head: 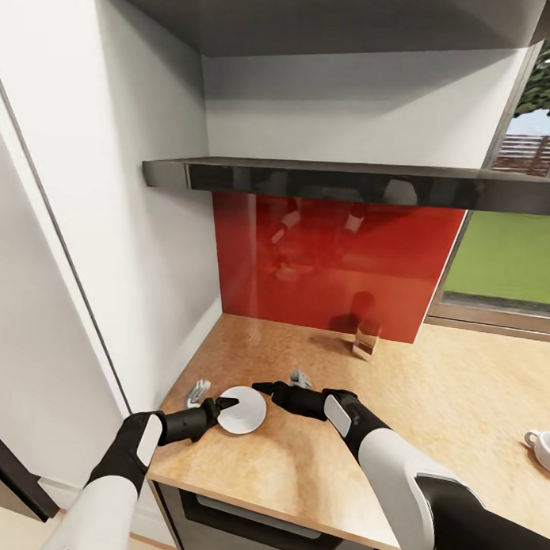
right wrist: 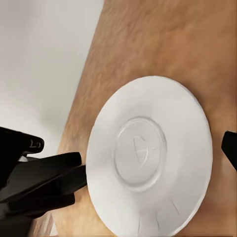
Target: Set up a coffee station on the kitchen countertop: keep the coffee maker on the countertop, move the bottle of coffee from the kitchen shelf to the counter next to the coffee maker, place a paper coffee filter on top of the coffee maker, put the saucer next to the coffee maker with the coffee cup on the saucer, and place the electric kettle next to the coffee maker.
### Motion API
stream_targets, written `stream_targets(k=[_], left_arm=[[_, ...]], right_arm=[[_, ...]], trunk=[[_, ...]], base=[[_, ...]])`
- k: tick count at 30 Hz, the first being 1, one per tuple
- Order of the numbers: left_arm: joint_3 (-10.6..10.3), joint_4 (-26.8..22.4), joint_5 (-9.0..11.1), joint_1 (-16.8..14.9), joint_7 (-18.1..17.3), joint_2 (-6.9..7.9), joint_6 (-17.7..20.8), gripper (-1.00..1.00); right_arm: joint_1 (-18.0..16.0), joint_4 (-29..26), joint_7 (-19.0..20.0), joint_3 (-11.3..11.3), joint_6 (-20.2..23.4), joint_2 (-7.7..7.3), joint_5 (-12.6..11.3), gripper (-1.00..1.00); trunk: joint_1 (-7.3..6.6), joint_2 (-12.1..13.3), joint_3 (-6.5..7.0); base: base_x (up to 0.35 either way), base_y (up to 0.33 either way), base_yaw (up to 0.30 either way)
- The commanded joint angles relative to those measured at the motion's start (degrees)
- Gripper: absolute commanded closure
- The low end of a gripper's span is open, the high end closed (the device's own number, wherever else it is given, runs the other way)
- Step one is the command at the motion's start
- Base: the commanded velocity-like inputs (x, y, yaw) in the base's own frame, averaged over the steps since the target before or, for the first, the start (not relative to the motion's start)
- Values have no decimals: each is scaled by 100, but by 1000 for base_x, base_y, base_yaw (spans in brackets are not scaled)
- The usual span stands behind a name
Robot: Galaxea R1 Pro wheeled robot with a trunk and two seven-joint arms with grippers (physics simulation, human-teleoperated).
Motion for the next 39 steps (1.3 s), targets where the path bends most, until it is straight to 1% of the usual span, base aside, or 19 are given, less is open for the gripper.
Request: stream_targets(k=[1,7,9,12,15,20,32,39], left_arm=[[27,-2,-9,-6,8,-14,45,-100],[28,-2,-9,-6,6,-27,45,-100],[28,-2,-9,-6,6,-27,45,-100],[28,-2,-9,-6,6,-29,45,-100],[28,-2,-9,-6,6,-31,45,-100],[28,-2,-9,-6,6,-34,45,-100],[14,-2,-9,-6,9,-108,45,-100],[10,-2,-9,-6,10,-122,45,-100]], right_arm=[[-5,8,3,-40,42,3,-11,-100],[-5,36,-23,-41,2,3,-8,-100],[-5,39,-117,-40,-46,3,-9,-100],[-5,42,-365,-39,-174,3,-19,-100],[-5,43,-419,-37,-204,3,-22,-100],[-5,43,-441,-38,-216,3,-24,-100],[-5,50,-443,-35,-214,3,-24,-100],[-5,52,-437,-35,-210,3,-24,-100]], trunk=[[4,-13,-14],[4,-13,-14],[4,-13,-14],[4,-13,-14],[4,-13,-14],[4,-13,-14],[4,-13,-14],[4,-13,-14]], base=[[0,0,0],[0,0,0],[0,0,0],[0,0,0],[0,0,0],[0,0,0],[0,0,0],[0,0,0]])
